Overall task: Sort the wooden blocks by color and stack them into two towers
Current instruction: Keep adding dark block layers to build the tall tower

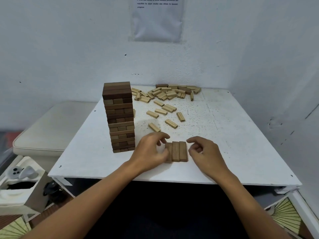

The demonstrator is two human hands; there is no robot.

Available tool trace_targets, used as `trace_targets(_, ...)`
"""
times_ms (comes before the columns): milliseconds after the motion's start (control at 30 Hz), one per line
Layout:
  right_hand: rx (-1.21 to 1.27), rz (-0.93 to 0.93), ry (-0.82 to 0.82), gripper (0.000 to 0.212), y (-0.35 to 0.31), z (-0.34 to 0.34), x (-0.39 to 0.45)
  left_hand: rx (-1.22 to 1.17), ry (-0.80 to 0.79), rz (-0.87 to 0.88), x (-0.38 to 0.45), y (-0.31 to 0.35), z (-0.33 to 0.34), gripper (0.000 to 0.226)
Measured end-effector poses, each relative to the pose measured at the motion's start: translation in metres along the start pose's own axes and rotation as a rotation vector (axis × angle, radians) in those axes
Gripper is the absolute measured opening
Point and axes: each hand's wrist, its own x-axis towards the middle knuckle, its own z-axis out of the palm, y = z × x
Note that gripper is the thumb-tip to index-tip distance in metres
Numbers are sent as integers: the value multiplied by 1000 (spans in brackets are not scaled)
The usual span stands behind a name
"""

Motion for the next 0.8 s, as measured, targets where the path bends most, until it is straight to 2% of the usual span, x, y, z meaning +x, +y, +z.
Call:
trace_targets(67,6,-40,-120,45,3,-6,5,-17,-147,13,-1,-1,-3,59)
trace_targets(167,-98,-48,-357,83,11,-17,15,42,-353,-43,1,-7,-9,91)
trace_targets(267,-111,-27,-445,102,14,-19,22,48,-430,-80,4,-13,-9,101)
trace_targets(467,-49,-60,-432,107,17,-11,27,-93,-395,-74,9,-14,-6,99)
trace_targets(800,-19,-102,-422,101,20,-4,25,-154,-367,-69,10,-13,-3,92)
